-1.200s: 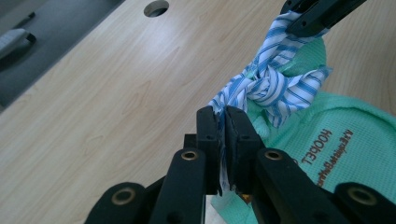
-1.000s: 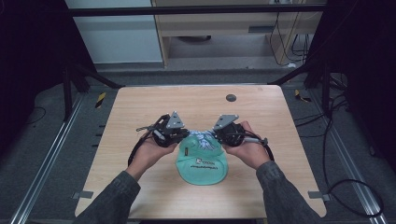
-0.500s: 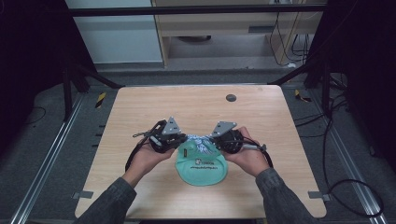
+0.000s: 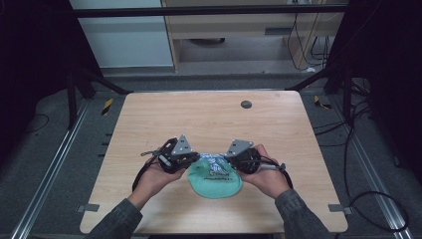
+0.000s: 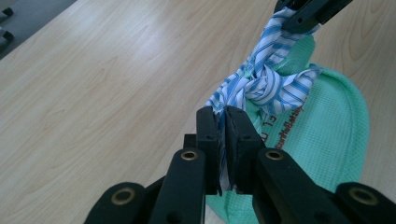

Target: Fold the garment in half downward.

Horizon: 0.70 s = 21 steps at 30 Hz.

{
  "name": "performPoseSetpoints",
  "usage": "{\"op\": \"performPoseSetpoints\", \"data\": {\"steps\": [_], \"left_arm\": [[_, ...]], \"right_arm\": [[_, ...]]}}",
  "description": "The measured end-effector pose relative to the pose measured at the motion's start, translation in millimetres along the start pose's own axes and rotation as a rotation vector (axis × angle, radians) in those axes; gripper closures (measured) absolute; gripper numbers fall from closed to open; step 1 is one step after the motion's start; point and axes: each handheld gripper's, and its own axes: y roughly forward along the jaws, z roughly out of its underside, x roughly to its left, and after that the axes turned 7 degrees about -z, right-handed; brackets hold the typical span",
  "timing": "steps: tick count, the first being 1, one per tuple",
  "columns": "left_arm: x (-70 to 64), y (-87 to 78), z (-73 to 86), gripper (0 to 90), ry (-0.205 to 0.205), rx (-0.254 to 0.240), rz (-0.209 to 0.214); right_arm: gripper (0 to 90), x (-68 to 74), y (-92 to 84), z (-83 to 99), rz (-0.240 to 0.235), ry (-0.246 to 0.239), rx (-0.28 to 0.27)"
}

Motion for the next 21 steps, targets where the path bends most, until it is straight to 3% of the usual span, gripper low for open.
{"op": "performPoseSetpoints", "data": {"steps": [14, 21], "left_arm": [[-7.6, 4.1, 3.1, 84.6, 0.000, -0.008, 0.010], [-14.8, 7.4, 7.3, 84.8, 0.008, 0.001, 0.030]], "right_arm": [[81.3, 3.0, -0.9, 8.9, 0.002, 0.005, 0.004], [81.6, 9.2, 0.0, 19.3, -0.025, 0.011, 0.016]]}}
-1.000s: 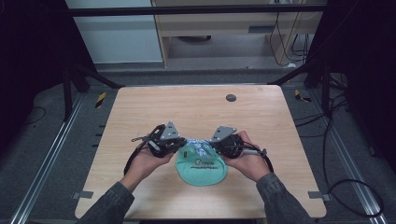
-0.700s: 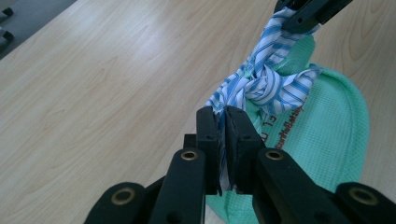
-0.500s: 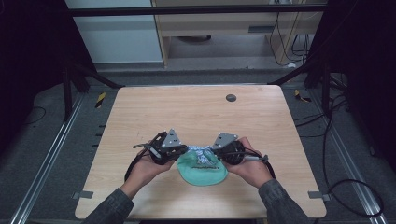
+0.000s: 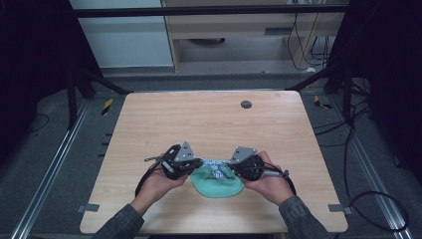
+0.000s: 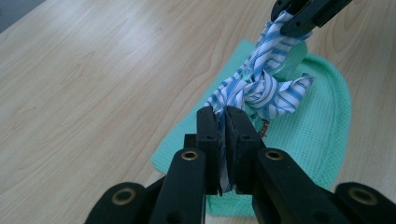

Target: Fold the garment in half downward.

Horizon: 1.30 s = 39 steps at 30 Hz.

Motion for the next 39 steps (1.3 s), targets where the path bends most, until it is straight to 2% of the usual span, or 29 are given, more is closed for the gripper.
{"op": "performPoseSetpoints", "data": {"steps": [7, 11, 12, 18, 22, 25, 32, 33, 34, 39], "left_arm": [[-2.0, 0.7, 1.1, 84.9, -0.003, -0.006, 0.003], [-2.3, 0.2, 1.3, 85.0, -0.001, -0.008, 0.008], [-2.8, -1.0, 1.2, 85.0, -0.004, -0.013, 0.007], [-4.0, -4.0, 0.7, 84.9, 0.005, -0.025, 0.010], [-3.3, -5.1, 0.5, 84.9, 0.004, -0.031, 0.012], [-3.4, -5.8, 0.8, 84.9, 0.004, -0.032, 0.012], [-6.8, -7.6, 5.6, 84.6, 0.010, -0.034, 0.024], [-6.8, -7.6, 5.6, 84.6, 0.010, -0.034, 0.024], [-9.4, -7.7, 8.1, 84.5, 0.016, -0.031, 0.030], [-15.7, -8.3, 14.3, 84.5, 0.042, -0.016, 0.039]], "right_arm": [[82.0, 5.2, -2.2, 3.6, -0.018, -0.001, 0.006], [79.3, 7.6, -2.7, 4.3, -0.020, 0.000, 0.008], [74.6, 8.7, -2.4, 5.2, -0.033, 0.005, 0.010], [58.1, 7.5, -1.2, 5.5, -0.040, 0.025, 0.022], [51.2, 3.9, 1.5, 4.3, -0.044, 0.048, 0.024], [52.5, 2.8, 3.0, 4.0, -0.048, 0.056, 0.024], [68.0, 11.9, -0.7, 6.2, -0.063, 0.034, 0.023], [68.0, 11.9, -0.7, 6.2, -0.063, 0.034, 0.023], [74.7, 14.5, -1.3, 8.0, -0.067, 0.021, 0.028], [82.2, 20.2, -2.1, 9.9, -0.074, -0.001, 0.036]]}}
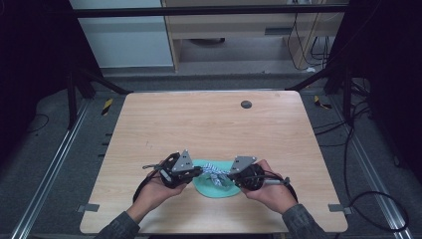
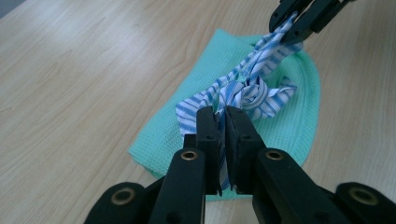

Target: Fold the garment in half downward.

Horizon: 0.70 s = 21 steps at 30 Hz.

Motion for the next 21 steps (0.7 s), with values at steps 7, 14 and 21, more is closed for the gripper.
{"op": "performPoseSetpoints", "data": {"steps": [7, 14, 21], "left_arm": [[-7.5, 0.6, 10.4, 84.4, 0.017, 0.022, 0.013], [-13.4, 2.3, 20.1, 84.6, 0.024, 0.039, 0.027], [-20.2, 7.1, 31.9, 84.9, 0.023, 0.059, 0.041]], "right_arm": [[83.2, 13.0, 3.7, 3.3, -0.005, -0.032, 0.018], [84.2, 22.2, 7.8, 6.5, -0.016, -0.066, 0.038], [84.6, 28.5, 13.1, 11.3, -0.029, -0.079, 0.053]]}}
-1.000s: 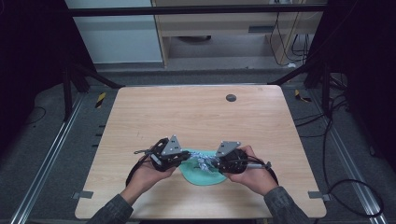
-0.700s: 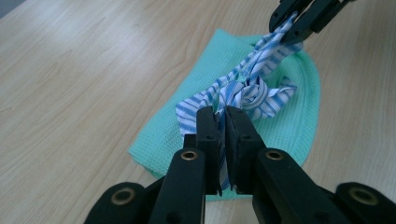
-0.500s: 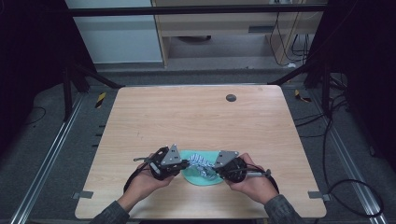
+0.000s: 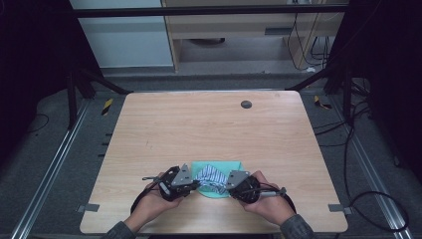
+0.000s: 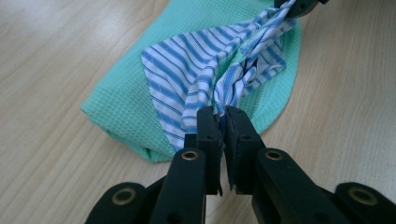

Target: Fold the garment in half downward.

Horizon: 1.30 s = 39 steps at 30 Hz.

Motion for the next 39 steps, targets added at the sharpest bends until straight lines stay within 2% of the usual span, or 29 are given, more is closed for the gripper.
{"op": "performPoseSetpoints", "data": {"steps": [9, 22, 25, 27, 28, 29, 30, 32, 36, 37, 39], "left_arm": [[-5.7, 3.2, 7.8, 85.1, -0.005, 0.012, 0.011], [-10.1, 3.1, 13.7, 86.2, 0.003, 0.024, 0.011], [-10.0, 2.7, 16.0, 88.0, 0.006, 0.041, 0.005], [-7.5, 3.4, 16.6, 89.0, -0.041, 0.033, 0.034], [-6.8, 4.4, 14.9, 88.9, -0.093, 0.008, 0.062], [-7.8, 4.1, 10.6, 88.9, -0.095, -0.002, 0.074], [-7.8, 4.1, 10.6, 89.0, -0.095, -0.002, 0.074], [-12.6, 1.8, 1.5, 89.1, -0.012, 0.039, 0.007], [-9.3, -0.4, 5.7, 89.3, -0.037, 0.040, 0.009], [-7.9, -1.5, 8.1, 89.4, -0.052, 0.033, 0.020], [-9.0, -2.4, 10.4, 89.5, -0.051, 0.034, 0.019]], "right_arm": [[85.2, 5.9, 5.4, 3.7, -0.007, 0.001, 0.010], [86.6, 14.2, 10.5, 7.7, -0.030, -0.029, 0.052], [86.6, 13.9, 11.0, 8.6, -0.032, -0.025, 0.052], [86.6, 13.0, 10.1, 8.9, -0.031, -0.022, 0.058], [86.5, 12.5, 10.1, 8.8, -0.031, -0.018, 0.061], [86.5, 12.3, 10.8, 8.2, -0.031, -0.015, 0.067], [86.5, 12.3, 10.8, 8.2, -0.031, -0.015, 0.067], [86.4, 10.8, 11.8, 5.5, -0.021, -0.023, 0.076], [86.4, 8.2, 9.8, 7.8, -0.024, -0.024, 0.068], [86.4, 8.2, 9.5, 8.2, -0.023, -0.019, 0.065], [86.3, 8.3, 7.9, 8.3, -0.026, -0.022, 0.061]]}}
